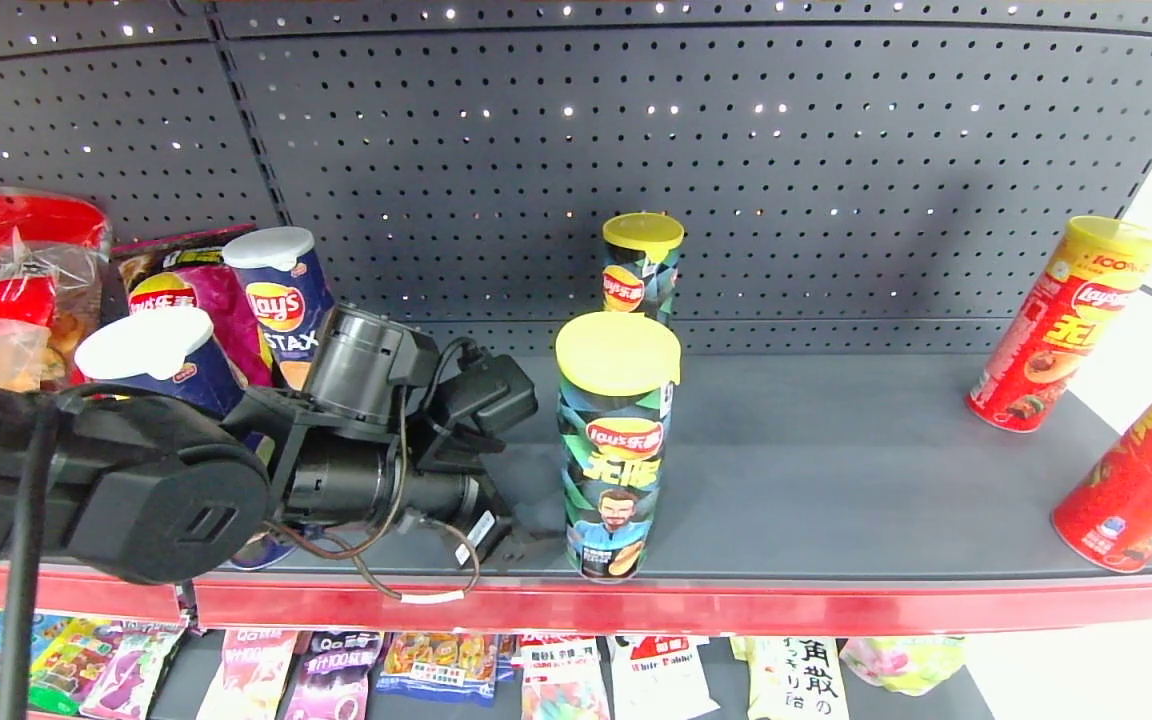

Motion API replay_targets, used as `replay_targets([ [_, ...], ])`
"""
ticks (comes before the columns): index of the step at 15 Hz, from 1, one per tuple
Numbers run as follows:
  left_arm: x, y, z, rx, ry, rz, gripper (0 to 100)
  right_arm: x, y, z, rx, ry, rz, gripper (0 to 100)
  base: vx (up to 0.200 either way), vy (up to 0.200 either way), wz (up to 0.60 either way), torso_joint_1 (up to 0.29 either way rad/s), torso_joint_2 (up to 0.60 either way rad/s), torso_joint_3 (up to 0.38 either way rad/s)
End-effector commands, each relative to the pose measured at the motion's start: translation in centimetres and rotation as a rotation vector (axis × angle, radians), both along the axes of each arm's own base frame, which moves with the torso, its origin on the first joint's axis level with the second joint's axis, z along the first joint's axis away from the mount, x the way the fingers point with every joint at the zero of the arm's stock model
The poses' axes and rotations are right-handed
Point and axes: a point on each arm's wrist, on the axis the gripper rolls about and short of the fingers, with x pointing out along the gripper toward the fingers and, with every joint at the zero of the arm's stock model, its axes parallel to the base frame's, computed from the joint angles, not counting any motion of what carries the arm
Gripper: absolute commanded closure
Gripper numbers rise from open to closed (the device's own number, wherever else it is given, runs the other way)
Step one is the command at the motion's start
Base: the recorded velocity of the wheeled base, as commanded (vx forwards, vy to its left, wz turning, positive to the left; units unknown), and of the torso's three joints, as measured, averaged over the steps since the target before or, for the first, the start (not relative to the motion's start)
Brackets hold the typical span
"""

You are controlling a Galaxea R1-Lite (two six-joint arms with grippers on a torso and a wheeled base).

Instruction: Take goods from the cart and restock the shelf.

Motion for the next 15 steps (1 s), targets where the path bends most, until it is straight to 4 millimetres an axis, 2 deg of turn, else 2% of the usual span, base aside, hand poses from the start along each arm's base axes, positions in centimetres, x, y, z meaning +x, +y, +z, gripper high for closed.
replay_targets([
  [1, -0.08, -0.23, -0.05, 0.0, 0.001, -0.007, 0, 0.0, 0.0, 0.0, 0.0, -0.001, 0.002, 0, 0.0, 0.0, 0.0, 0.0, 0.0, 0.0],
  [15, 0.49, -0.59, 0.05, -0.001, -0.009, -0.002, 0, 0.0, 0.0, 0.0, 0.0, -0.001, 0.0, 0, 0.0, 0.0, 0.0, 0.0, 0.0, 0.0],
])
